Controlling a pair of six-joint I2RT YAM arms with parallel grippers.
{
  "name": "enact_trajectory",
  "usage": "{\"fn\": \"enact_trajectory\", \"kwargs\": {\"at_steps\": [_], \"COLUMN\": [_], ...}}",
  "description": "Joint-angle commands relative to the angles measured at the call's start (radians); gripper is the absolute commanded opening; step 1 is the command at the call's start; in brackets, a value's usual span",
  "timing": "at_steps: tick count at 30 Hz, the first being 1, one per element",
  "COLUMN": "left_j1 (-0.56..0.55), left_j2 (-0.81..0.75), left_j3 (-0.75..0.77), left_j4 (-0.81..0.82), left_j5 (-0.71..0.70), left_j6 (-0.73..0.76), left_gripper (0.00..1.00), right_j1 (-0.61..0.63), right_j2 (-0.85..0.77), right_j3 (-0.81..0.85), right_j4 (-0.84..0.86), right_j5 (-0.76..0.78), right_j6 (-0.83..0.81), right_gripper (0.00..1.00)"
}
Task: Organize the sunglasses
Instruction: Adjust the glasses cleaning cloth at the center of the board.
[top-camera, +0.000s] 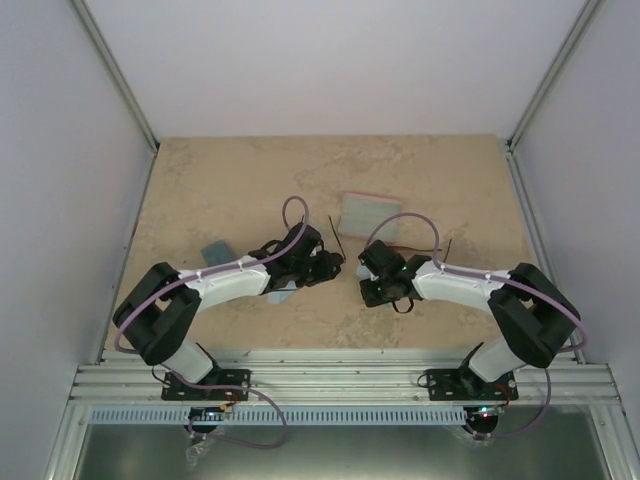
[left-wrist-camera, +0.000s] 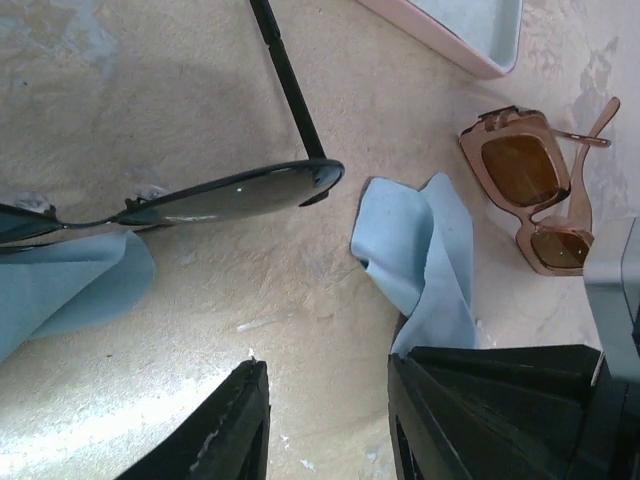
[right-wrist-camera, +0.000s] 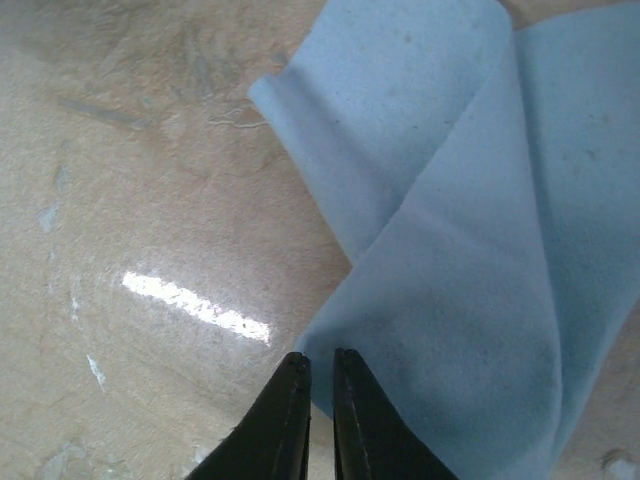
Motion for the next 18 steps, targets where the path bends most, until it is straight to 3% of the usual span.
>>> {"fn": "enact_trajectory", "kwargs": {"at_steps": [1, 3, 8, 12, 18], "left_j1": [-0.003, -0.003, 0.0, 0.004, 0.018], "left_j2": [-0.014, -0.021, -0.035, -0.042, -0.058], "left_j3": [0.029, 0.031, 0.032, 0.033, 0.036], "left_j4": [0.01, 0.002, -0.015, -0.02, -0.037], "left_j5": [-0.048, -0.061, -0.085, -0.091, -0.116], "left_j6": [-0.017, -0.015, -0.008, -0.005, 0.0], "left_gripper": [0.35, 0.35, 0.36, 0.36, 0.36], "right_j1": [0.009, 0.01, 0.018, 0.025, 0.037], "right_j2": [0.019, 0.03, 0.05, 0.073, 0.135], "right_j3": [-0.008, -0.004, 0.01, 0.017, 0.034], "right_j4": [-0.009, -0.008, -0.017, -0.028, -0.066], "right_j5": [0.024, 0.027, 0.041, 0.053, 0.132], "right_j6": [-0.005, -0.008, -0.021, -0.028, -0.018], "right_gripper": [0.06, 0.05, 0.18, 0.2, 0.08]}}
